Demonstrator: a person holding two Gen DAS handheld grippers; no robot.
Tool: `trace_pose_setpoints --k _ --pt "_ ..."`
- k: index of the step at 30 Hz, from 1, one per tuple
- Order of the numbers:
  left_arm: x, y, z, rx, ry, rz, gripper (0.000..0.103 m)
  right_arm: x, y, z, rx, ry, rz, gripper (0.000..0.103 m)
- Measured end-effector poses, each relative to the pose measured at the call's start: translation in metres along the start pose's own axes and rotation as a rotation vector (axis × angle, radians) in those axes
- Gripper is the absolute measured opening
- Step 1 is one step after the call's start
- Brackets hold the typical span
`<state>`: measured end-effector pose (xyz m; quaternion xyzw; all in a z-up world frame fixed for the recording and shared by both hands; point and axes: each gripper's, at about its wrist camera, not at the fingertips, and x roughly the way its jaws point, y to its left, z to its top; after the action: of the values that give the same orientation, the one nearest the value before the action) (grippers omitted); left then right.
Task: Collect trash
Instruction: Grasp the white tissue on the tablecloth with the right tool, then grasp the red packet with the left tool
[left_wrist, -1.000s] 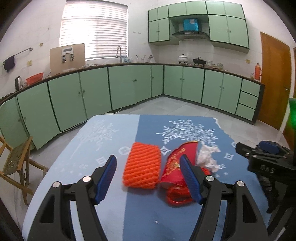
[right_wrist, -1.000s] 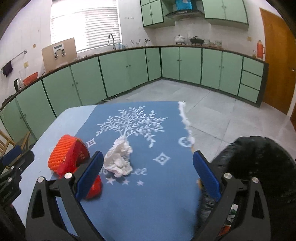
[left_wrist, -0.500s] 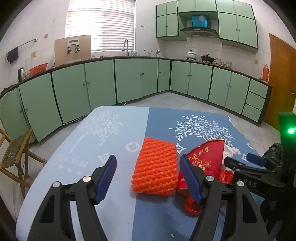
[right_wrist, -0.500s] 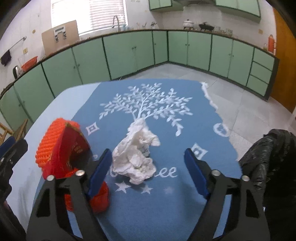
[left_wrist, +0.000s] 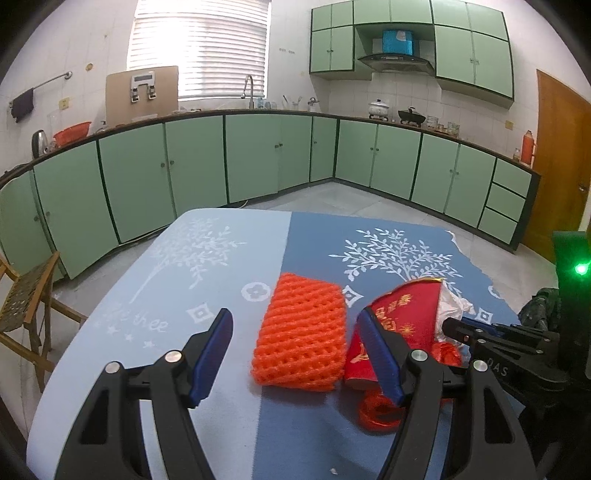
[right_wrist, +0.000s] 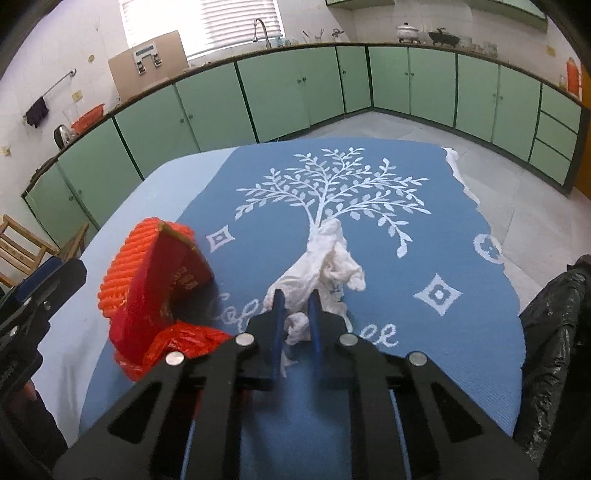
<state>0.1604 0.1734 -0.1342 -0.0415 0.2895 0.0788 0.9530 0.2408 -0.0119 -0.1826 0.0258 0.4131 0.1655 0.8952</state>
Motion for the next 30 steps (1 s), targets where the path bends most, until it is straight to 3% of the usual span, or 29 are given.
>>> trace_pose_setpoints --k 12,22,30 --pt "0.0 -0.055 -0.002 0.063 0.011 -0.095 0.069 -0.035 -0.03 0.001 0.025 -0.054 -0.046 0.01" --pt "0.028 -0.074 -0.003 0.078 0.061 -0.064 0.069 -0.039 -0.047 -0.004 0.043 -0.057 -0.058 0.01" --pt "0.031 -0.066 0.001 0.059 0.067 -0.063 0.054 -0.035 -0.045 -0.006 0.033 -0.05 -0.057 0.01"
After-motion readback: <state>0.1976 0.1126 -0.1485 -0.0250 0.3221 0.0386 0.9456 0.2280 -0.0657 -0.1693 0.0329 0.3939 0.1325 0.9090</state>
